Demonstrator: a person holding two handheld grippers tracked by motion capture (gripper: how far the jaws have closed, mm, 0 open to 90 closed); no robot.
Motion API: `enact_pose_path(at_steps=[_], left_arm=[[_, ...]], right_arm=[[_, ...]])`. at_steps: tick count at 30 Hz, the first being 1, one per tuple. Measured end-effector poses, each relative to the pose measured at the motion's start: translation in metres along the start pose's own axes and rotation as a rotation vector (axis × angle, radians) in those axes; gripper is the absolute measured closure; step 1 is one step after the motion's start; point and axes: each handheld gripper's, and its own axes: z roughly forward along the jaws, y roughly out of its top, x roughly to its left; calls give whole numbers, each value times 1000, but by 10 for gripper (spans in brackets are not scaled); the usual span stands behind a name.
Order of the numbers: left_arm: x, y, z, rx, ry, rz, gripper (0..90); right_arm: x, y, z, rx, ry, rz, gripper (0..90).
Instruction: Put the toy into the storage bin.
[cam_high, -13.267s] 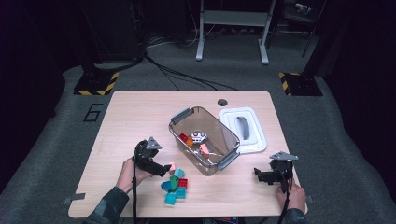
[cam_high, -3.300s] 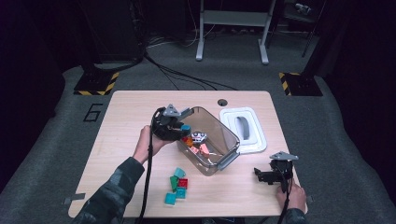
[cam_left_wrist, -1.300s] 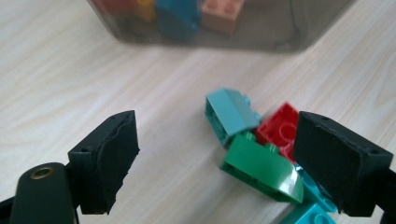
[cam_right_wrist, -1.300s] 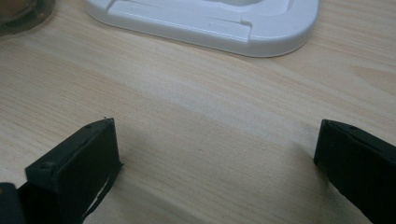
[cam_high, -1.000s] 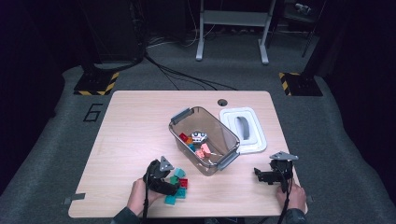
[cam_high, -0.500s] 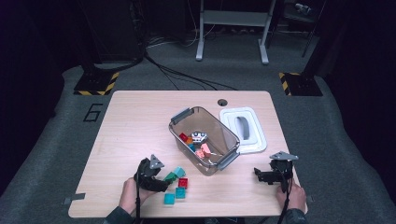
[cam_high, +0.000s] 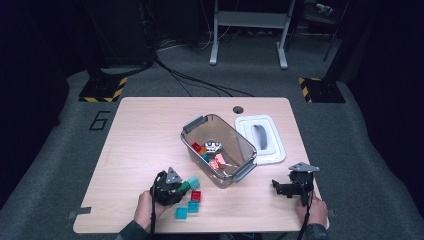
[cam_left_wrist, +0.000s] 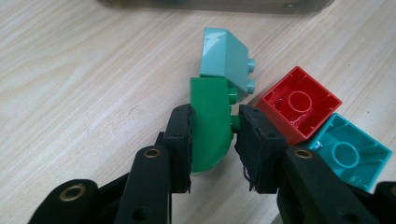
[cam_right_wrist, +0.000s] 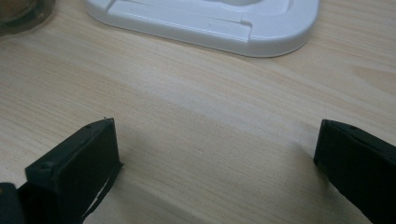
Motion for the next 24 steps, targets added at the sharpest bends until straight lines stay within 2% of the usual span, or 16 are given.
enact_pose_path(at_steps=[1,4,9,20,24], left_arm=[[2,-1,0,-3,-15,-15,663],[5,-1,-1,-9,-10,-23,668],[8,-4,-5,-16,-2,-12,671],[14,3,-20,-65,-8,-46,673],[15,10,-26,-71,-11,-28,673]], right_arm=[[0,0,0,0,0,1,0],[0,0,0,-1,-1,0,0],[1,0,0,-2,1,8,0],[0,0,0,0,0,3,0],[1,0,0,-2,1,8,0]])
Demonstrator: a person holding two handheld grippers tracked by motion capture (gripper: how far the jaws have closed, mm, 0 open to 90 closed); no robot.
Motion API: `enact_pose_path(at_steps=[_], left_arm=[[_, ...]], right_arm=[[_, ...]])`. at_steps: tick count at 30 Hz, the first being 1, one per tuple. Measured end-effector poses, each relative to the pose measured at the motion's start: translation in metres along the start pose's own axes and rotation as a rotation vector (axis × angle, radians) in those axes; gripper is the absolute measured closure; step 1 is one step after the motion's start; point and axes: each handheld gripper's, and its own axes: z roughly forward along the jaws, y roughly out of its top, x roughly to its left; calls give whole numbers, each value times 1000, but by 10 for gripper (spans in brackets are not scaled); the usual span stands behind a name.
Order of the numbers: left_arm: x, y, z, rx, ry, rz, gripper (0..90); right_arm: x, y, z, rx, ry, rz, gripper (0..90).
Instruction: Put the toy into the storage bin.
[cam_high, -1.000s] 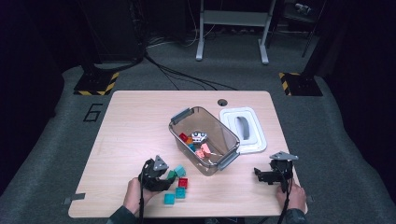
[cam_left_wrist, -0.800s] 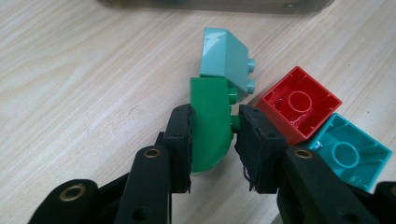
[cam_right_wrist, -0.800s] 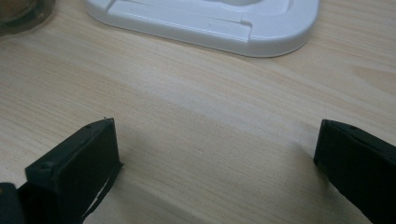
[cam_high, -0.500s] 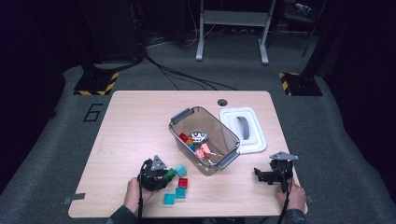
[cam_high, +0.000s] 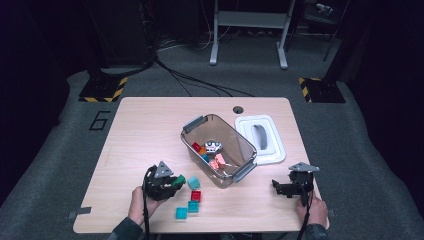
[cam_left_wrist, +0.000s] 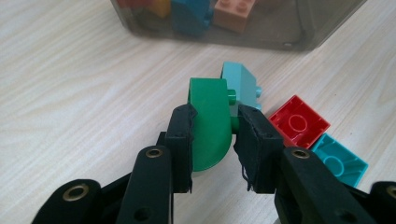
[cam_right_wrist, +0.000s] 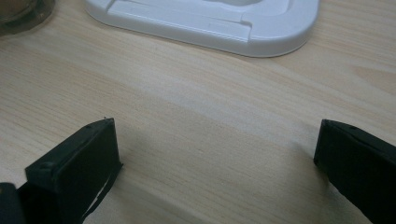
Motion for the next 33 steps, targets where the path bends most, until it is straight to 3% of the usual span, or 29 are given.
enact_pose_path(at_steps=[24,33], left_arm=[[10,39,-17,-48,9,23,674],[13,64,-31,-80,5,48,673]], right_arm=[[-1,0,0,2,-1,-8,0],[0,0,0,-1,0,1,0]])
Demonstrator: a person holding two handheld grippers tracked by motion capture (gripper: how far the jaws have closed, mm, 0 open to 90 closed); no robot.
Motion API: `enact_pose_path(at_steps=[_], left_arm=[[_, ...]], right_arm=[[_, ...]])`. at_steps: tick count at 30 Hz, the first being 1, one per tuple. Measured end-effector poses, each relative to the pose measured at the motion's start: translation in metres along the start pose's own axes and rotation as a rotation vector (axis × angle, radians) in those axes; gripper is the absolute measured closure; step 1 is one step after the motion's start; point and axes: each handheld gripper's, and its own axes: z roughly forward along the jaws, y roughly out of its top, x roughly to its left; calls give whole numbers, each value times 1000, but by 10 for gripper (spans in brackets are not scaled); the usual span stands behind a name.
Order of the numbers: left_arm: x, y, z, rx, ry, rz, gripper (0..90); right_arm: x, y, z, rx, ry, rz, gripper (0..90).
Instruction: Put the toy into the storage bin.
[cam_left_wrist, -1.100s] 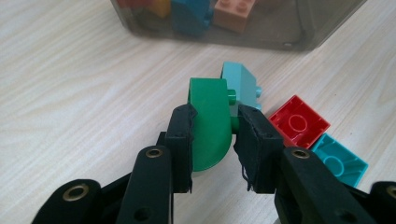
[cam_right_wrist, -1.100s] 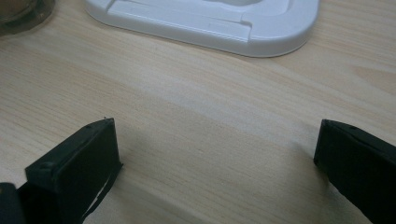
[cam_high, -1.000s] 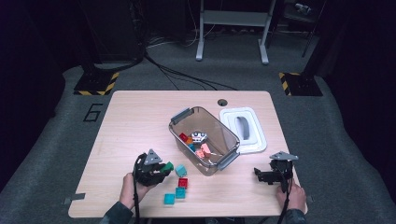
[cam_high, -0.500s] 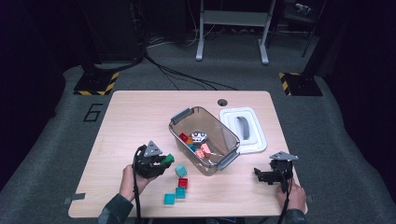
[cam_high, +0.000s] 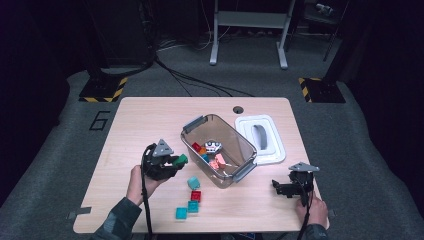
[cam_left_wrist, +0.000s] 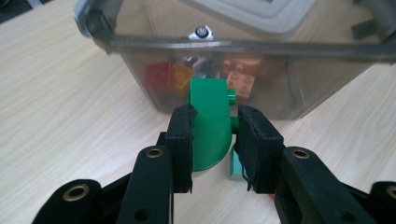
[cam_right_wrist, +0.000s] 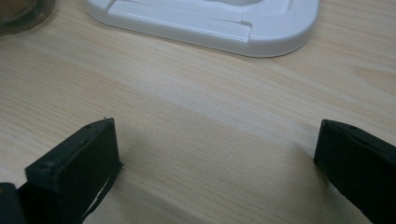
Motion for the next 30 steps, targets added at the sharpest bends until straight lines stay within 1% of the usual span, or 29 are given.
enact_pose_path(at_steps=[1,2,4,5,8,9,11,12,16,18,19,23,25,29,30], left_arm=[[0,3,-2,3,3,11,674],[0,7,-4,-3,2,14,674],[1,14,-7,-5,7,25,674],[0,16,-8,-5,8,25,674],[0,24,-10,-13,8,39,674],[0,26,-11,-16,10,45,674],[0,30,-13,-25,11,44,674],[0,33,-14,-19,12,53,674],[0,42,-14,-30,14,59,674],[1,49,-14,-40,13,63,673],[0,52,-13,-42,12,65,673],[-2,64,-9,-47,-5,68,673],[-6,69,-4,-45,-10,82,673],[-11,76,5,-46,-29,87,673],[-14,78,8,-44,-37,95,673]], right_arm=[[-1,0,0,2,-1,-9,0],[0,0,0,1,0,-2,0],[-1,0,0,2,-2,-9,0],[0,0,0,1,0,-2,0],[-1,0,0,2,-1,-8,0],[0,0,0,1,0,-3,0],[-1,0,0,2,-2,-8,0],[0,0,0,1,0,-2,0],[-1,0,0,2,-1,-8,0],[-1,0,0,3,-1,-9,0],[0,0,0,1,0,-3,0],[-1,0,0,2,-2,-8,0],[-1,0,0,2,-2,-8,0],[-1,0,0,2,-1,-8,0],[-1,0,0,2,-1,-8,0]])
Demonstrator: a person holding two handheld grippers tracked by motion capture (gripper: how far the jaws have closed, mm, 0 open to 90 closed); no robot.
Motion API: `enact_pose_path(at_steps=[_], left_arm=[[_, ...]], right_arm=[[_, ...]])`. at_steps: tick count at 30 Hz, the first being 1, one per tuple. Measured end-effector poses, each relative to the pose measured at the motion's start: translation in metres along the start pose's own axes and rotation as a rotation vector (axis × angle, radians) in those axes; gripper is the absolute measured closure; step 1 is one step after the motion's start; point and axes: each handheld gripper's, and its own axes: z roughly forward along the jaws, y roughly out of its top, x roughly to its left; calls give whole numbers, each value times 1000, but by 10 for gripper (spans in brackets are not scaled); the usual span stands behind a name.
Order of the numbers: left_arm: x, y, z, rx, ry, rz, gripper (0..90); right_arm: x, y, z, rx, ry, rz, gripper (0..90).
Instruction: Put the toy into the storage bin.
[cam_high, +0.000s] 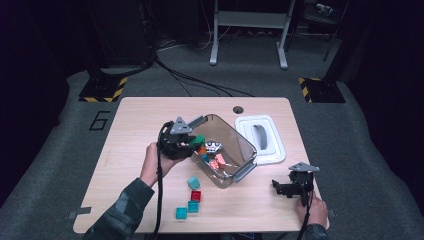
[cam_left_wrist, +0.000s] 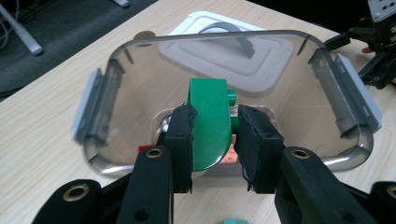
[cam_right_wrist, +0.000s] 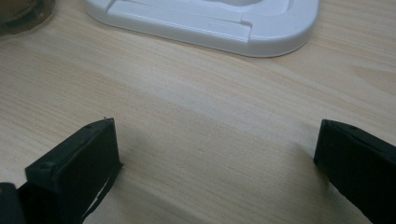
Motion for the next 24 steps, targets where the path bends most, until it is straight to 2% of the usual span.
enact_pose_path(at_steps=[5,13,17,24], left_arm=[[-9,6,14,16,-33,6,672],[-21,4,35,57,-92,8,672],[-24,1,43,85,-126,-12,671],[-27,-5,49,119,-158,-29,670]], right_arm=[[0,0,0,0,0,0,0],[0,0,0,0,0,0,0],[0,0,0,0,0,0,0],[0,0,0,0,0,0,0]])
